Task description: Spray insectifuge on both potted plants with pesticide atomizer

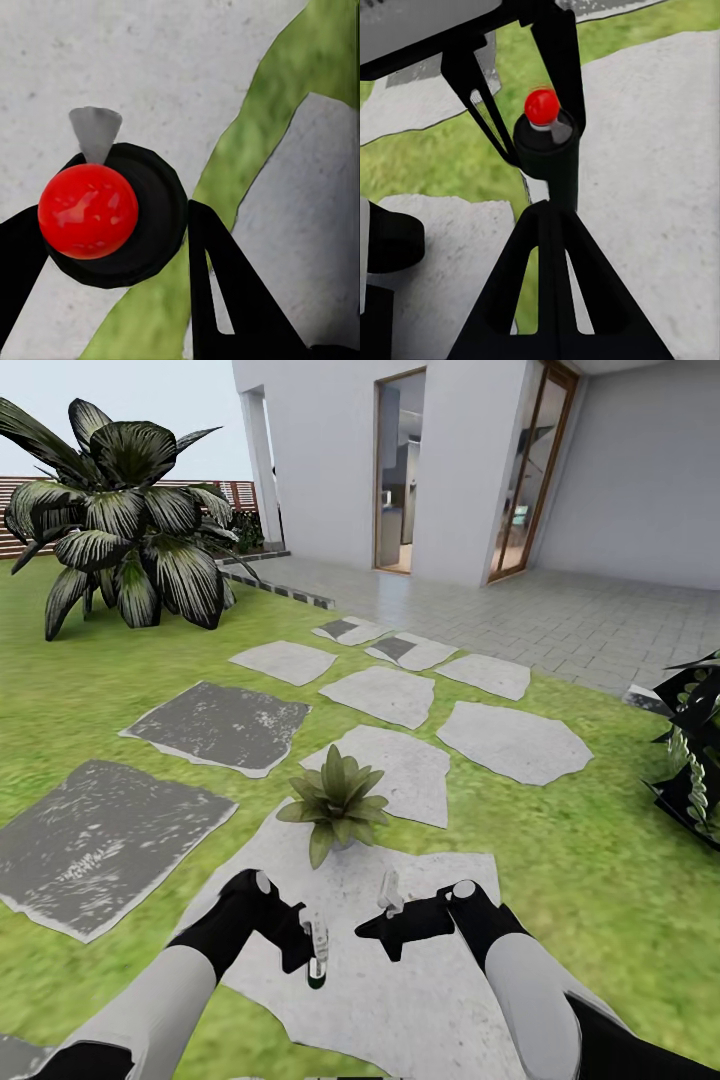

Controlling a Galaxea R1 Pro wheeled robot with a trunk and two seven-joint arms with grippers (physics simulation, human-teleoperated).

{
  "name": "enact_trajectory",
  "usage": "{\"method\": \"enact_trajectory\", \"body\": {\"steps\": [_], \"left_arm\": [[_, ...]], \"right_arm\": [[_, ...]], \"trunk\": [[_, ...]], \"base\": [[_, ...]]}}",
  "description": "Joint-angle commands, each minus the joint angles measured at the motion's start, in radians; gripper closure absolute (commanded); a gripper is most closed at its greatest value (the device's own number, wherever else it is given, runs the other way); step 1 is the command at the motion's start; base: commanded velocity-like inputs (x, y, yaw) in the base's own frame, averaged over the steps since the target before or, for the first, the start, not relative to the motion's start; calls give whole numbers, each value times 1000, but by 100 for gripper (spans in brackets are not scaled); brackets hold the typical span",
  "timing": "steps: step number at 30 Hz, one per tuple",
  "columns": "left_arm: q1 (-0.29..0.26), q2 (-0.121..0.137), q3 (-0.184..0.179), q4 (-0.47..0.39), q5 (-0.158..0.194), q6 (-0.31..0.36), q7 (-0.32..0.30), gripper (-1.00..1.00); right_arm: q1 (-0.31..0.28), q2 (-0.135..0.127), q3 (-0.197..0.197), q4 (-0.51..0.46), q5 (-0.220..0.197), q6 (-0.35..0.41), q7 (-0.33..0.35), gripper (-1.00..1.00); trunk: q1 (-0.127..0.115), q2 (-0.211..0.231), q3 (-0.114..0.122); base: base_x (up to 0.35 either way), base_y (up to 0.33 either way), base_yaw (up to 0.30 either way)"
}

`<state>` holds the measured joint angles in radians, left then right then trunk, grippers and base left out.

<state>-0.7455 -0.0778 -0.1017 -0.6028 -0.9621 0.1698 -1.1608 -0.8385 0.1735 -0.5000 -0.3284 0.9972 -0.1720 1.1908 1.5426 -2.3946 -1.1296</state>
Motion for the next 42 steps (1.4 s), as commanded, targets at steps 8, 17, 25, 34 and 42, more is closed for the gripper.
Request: {"method": "enact_trajectory", "body": {"steps": [8, 17, 25, 34, 42], "left_arm": [[-2, -23, -3, -2, -4, 10, -7, 100], [-2, -34, -16, -1, -5, 8, -46, 100], [-1, -33, -78, -2, -2, 19, -53, 100], [-2, -41, -80, -4, 5, 20, -48, 100], [-2, -55, -81, -6, 5, 20, -51, 100]], "right_arm": [[-1, 1, -8, -1, 11, -9, 3, 100], [-1, 1, -8, -1, 11, -9, 3, 100], [-1, 1, -8, -1, 11, -9, 3, 100], [-1, 1, -8, -1, 11, -10, 3, 100], [-1, 1, -8, -1, 11, -11, 3, 100]], "trunk": [[0, 0, -1], [0, 0, -1], [0, 0, -1], [0, 0, -1], [0, 0, -1]], "base": [[0, 0, 0], [0, 0, 0], [0, 0, 0], [0, 0, 0], [0, 0, 0]]}}
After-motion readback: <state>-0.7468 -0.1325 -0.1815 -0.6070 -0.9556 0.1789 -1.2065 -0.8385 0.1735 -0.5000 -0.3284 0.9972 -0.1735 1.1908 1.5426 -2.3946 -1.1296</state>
